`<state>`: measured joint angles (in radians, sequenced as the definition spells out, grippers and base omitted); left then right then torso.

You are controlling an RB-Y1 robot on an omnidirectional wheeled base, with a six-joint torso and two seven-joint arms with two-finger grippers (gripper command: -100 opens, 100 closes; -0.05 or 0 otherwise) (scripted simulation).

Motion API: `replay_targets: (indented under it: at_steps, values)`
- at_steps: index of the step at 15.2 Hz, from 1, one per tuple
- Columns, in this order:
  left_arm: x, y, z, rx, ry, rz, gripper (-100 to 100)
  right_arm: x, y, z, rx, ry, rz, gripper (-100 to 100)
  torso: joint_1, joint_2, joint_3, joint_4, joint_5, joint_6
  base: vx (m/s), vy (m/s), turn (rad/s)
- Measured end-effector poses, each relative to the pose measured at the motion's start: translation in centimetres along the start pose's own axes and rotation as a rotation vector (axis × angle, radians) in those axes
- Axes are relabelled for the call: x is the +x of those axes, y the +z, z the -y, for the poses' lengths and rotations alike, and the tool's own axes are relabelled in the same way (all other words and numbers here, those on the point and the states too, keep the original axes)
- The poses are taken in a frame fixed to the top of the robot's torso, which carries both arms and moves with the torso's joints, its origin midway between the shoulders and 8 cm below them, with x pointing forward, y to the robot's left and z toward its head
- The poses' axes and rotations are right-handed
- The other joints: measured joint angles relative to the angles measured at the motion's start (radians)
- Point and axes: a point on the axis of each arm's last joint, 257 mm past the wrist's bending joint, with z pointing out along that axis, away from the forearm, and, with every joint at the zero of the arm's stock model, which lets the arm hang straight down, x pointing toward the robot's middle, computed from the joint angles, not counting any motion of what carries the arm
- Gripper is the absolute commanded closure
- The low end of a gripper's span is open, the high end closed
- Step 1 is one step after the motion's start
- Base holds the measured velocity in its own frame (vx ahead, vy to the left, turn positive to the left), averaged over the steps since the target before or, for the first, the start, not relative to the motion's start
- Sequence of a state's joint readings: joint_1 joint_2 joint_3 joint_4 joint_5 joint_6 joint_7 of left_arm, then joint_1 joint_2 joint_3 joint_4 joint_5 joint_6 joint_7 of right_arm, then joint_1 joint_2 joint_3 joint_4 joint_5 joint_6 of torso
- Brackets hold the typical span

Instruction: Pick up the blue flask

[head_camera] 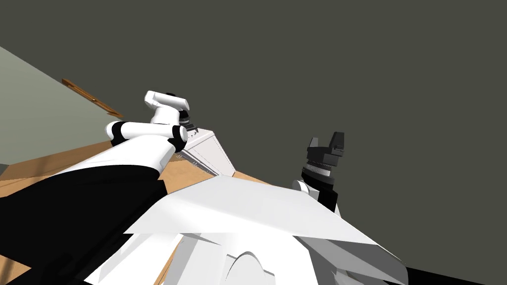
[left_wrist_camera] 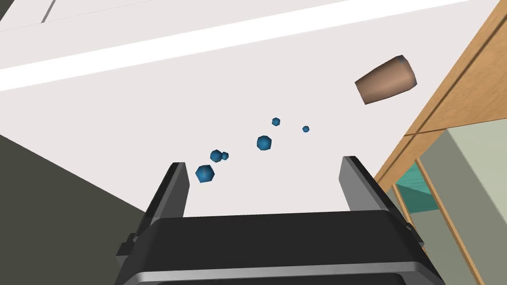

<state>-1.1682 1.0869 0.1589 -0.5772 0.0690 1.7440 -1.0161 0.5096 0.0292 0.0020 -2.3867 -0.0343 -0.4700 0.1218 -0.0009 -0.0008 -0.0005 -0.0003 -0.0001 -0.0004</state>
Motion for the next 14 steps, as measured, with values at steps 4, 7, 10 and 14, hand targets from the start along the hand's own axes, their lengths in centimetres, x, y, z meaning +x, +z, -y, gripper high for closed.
replay_targets:
  at_steps: [4,7,10,14]
  values:
    - [0.9,0.2,-0.4,-0.013,0.004,-0.041,-100,0.0,0.0,0.0,0.0,0.0,0.0,0,0.002,0.001,0.0,0.0,0.001,0.0,0.001,0.012,0.007]
    - [1.4,1.3,0.3,-0.011,0.004,-0.04,100,0.0,0.0,0.0,0.0,0.0,0.0,0,0.004,0.003,0.002,0.001,0.001,0.0,-0.018,0.03,0.002]
    - [1.4,1.3,0.3,-0.009,0.005,-0.039,100,0.0,0.0,0.0,0.0,0.0,0.0,0,0.002,0.003,0.002,0.001,0.001,-0.001,0.0,0.002,-0.007]
    - [0.9,0.4,-0.2,-0.012,0.001,-0.039,100,0.0,0.0,0.0,0.0,0.0,0.0,0,-0.002,0.001,0.001,0.001,-0.001,-0.001,0.014,-0.026,-0.007]
